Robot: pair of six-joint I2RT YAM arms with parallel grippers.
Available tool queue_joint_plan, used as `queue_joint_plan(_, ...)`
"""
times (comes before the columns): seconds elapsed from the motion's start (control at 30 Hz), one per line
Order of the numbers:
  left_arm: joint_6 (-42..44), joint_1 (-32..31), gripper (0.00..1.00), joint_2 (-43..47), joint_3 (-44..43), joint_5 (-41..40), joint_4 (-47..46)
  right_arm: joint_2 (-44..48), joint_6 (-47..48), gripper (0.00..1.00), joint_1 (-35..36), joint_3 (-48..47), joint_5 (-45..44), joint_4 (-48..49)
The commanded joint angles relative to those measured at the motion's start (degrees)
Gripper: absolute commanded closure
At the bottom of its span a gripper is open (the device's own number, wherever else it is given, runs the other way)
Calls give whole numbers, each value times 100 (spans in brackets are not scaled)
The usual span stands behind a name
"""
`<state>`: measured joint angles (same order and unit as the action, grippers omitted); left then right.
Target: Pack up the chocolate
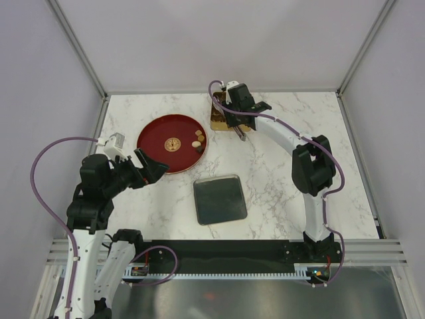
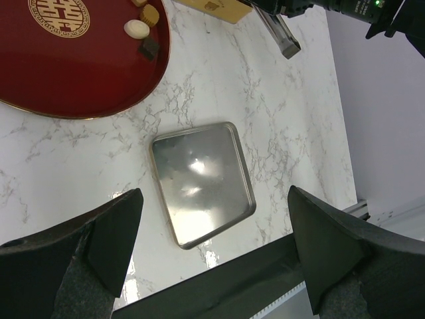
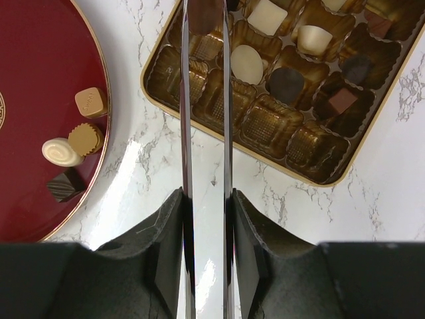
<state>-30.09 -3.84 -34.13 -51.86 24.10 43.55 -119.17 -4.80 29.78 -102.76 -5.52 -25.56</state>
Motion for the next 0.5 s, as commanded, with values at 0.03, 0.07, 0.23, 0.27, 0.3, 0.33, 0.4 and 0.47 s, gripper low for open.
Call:
queue_joint_plan(0.03,126,23,2,-6,18,42,-215,-132,-56,61,-16,-16,-55,227)
queue_joint_plan(0.07,126,23,2,-6,18,42,-224,-150,-56,61,-7,-16,-55,218)
queue_joint_plan(0.23,135,23,2,3,35,25,-215,-238,-83,60,-7,-7,-19,192)
queue_joint_plan(0.27,135,23,2,3,35,25,-215,-238,-83,60,-7,-16,-46,192)
queue_joint_plan(0.3,143,23,2,3,35,25,-224,-246,-83,60,-7,-16,-46,192)
queue_joint_plan(0.33,135,23,2,3,35,25,-224,-264,-83,59,-16,-25,-46,183)
queue_joint_plan(0.4,134,23,2,3,35,16,-224,-273,-74,59,-7,-33,-46,183)
queue_joint_plan(0.47,143,32,2,-15,18,16,-233,-273,-74,59,-16,-51,-54,183)
